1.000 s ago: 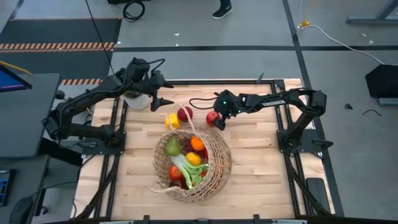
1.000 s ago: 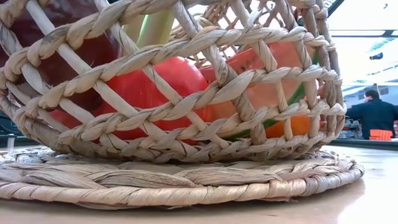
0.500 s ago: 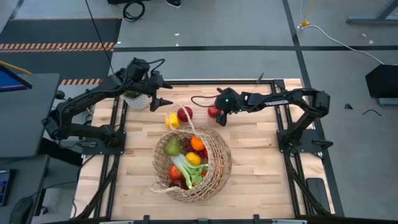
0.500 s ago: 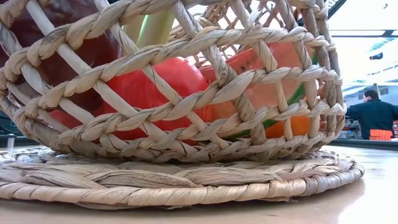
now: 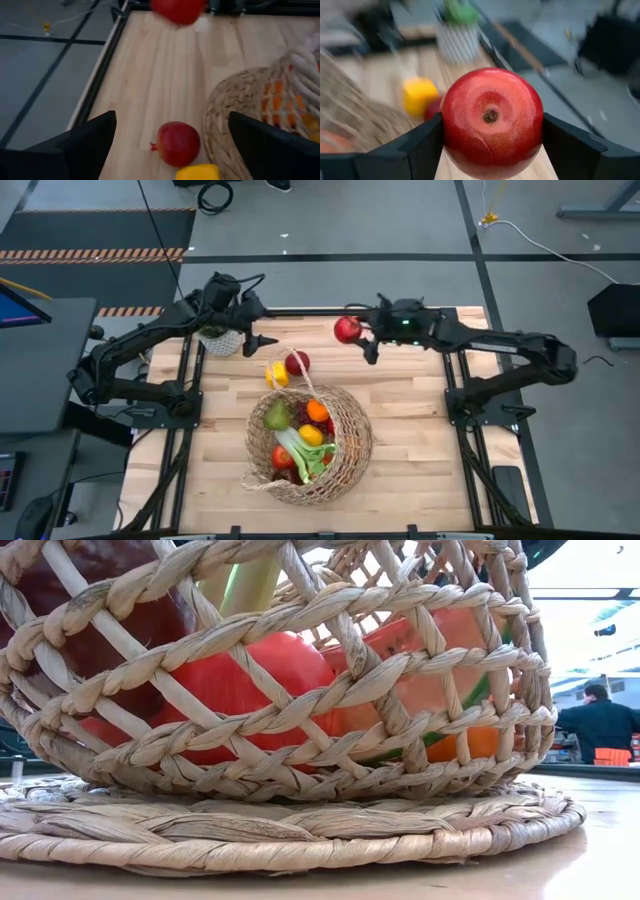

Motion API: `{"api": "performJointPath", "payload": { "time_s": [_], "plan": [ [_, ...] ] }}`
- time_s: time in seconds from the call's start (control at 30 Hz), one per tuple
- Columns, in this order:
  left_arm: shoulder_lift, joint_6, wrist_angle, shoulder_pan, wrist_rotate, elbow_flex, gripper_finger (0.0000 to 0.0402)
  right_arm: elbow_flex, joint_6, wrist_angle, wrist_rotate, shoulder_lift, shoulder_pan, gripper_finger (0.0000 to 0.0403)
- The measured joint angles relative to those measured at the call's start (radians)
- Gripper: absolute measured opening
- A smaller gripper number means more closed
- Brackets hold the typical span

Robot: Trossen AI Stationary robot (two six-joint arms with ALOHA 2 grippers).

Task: Build produce basket
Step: Put the apple into the basket

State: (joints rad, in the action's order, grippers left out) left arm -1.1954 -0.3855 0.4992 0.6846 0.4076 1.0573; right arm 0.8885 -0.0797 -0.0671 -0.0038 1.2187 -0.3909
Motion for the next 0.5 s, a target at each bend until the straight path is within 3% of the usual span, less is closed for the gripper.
{"api": "performJointPath", "payload": {
  "time_s": [0.2,0.5],
  "plan": [
    [0.000,0.023,-0.053,0.024,-0.007,0.000,0.0392,0.012,0.000,0.130,-0.082,-0.115,0.077,0.0307],
    [-0.033,0.054,-0.123,0.111,-0.031,0.000,0.0392,0.012,-0.011,0.351,-0.128,-0.071,0.259,0.0307]
  ]
}}
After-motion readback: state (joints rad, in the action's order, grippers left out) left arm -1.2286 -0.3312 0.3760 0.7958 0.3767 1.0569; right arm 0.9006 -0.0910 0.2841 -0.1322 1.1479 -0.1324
